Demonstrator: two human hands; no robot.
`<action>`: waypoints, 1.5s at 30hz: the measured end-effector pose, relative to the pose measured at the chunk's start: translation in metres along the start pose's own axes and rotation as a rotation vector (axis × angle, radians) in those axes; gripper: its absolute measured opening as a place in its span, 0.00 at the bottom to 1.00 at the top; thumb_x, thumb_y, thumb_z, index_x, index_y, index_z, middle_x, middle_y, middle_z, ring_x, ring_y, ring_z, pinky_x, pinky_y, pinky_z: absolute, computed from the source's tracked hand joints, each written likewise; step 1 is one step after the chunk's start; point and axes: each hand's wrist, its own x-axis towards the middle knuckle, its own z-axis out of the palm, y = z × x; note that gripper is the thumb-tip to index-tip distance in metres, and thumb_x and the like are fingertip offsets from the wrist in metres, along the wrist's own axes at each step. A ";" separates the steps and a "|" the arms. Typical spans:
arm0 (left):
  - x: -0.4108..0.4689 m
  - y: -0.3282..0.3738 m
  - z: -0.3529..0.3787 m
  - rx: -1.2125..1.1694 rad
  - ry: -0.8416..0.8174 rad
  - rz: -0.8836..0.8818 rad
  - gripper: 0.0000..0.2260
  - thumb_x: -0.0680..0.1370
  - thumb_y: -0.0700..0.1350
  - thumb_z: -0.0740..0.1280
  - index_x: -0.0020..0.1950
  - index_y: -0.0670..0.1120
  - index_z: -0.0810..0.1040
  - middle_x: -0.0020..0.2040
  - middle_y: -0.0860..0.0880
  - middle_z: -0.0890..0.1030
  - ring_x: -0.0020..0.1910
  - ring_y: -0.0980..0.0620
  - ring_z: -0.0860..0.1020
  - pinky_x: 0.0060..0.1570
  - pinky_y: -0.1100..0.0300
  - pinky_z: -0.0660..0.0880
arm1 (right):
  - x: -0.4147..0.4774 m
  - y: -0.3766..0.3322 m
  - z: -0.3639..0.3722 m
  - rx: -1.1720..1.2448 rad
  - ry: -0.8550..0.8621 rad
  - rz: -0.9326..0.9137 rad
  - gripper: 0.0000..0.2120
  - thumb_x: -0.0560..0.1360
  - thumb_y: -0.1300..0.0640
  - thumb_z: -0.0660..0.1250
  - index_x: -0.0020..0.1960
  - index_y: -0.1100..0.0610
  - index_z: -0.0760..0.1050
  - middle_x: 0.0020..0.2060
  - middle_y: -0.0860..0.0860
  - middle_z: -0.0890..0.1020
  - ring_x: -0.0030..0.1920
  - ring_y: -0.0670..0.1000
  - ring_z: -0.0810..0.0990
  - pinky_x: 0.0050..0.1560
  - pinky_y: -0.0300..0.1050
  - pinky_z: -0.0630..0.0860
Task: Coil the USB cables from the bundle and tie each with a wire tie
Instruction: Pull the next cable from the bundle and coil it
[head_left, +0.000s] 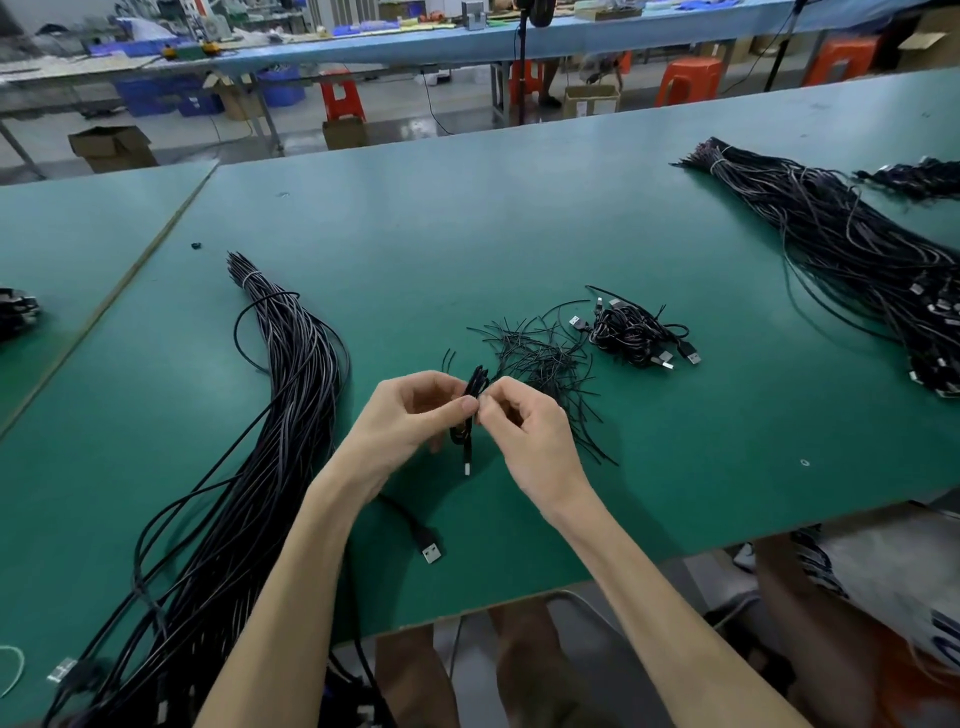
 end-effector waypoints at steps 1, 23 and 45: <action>0.001 0.000 0.001 -0.002 0.029 0.048 0.10 0.73 0.46 0.78 0.51 0.42 0.85 0.43 0.45 0.85 0.40 0.50 0.80 0.42 0.58 0.79 | 0.000 0.000 0.000 0.034 -0.013 0.020 0.12 0.82 0.59 0.65 0.39 0.55 0.75 0.27 0.42 0.70 0.31 0.45 0.64 0.33 0.41 0.62; 0.003 0.001 0.007 -0.052 0.278 0.035 0.27 0.80 0.68 0.60 0.38 0.44 0.74 0.28 0.52 0.68 0.25 0.54 0.64 0.26 0.63 0.62 | -0.004 -0.001 0.005 0.237 -0.025 0.060 0.12 0.83 0.57 0.65 0.41 0.52 0.79 0.33 0.60 0.75 0.33 0.50 0.70 0.35 0.47 0.69; 0.002 -0.003 0.001 -0.191 -0.066 0.236 0.06 0.73 0.42 0.75 0.47 0.52 0.89 0.54 0.52 0.75 0.54 0.53 0.75 0.56 0.57 0.73 | -0.004 -0.010 -0.006 0.594 -0.226 0.292 0.12 0.85 0.58 0.63 0.45 0.52 0.81 0.29 0.47 0.75 0.28 0.44 0.71 0.29 0.35 0.68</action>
